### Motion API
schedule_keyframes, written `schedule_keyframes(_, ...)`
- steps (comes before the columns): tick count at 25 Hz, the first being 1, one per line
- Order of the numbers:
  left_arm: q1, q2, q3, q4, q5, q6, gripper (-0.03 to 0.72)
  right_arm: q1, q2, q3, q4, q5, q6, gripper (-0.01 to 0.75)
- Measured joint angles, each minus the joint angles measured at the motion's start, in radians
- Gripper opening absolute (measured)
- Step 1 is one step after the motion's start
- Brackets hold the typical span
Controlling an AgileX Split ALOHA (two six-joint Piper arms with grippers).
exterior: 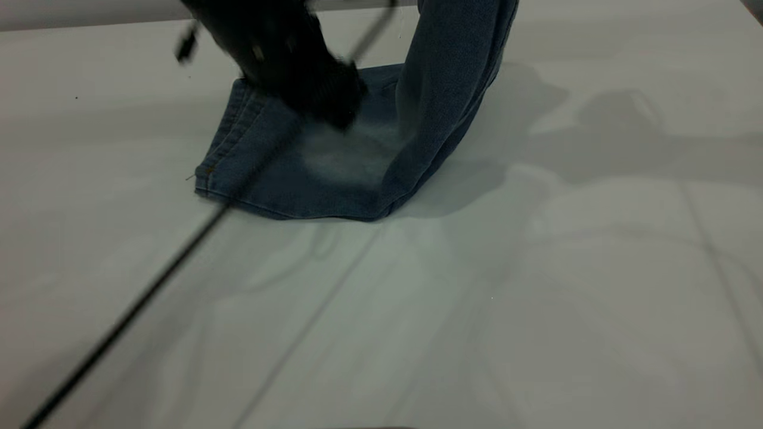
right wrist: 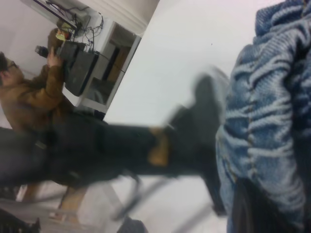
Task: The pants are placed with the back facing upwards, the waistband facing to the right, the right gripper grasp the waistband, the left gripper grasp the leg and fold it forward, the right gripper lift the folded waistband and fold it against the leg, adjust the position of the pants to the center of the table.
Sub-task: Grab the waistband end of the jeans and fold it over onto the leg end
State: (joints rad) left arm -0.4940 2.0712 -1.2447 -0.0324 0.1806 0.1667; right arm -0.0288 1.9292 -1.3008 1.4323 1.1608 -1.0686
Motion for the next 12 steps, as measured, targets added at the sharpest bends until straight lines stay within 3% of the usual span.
schedule_keyframes(5,0.037,-0.195,0.001,0.0,0.003,0.0,0.443,0.059,0.0,0.0,-0.003,-0.06,-0.018,0.059)
schedule_keyframes(12,0.04,-0.486,0.001,0.001,0.008,0.002,0.443,0.274,0.019,0.0,0.003,-0.385,-0.089,0.059)
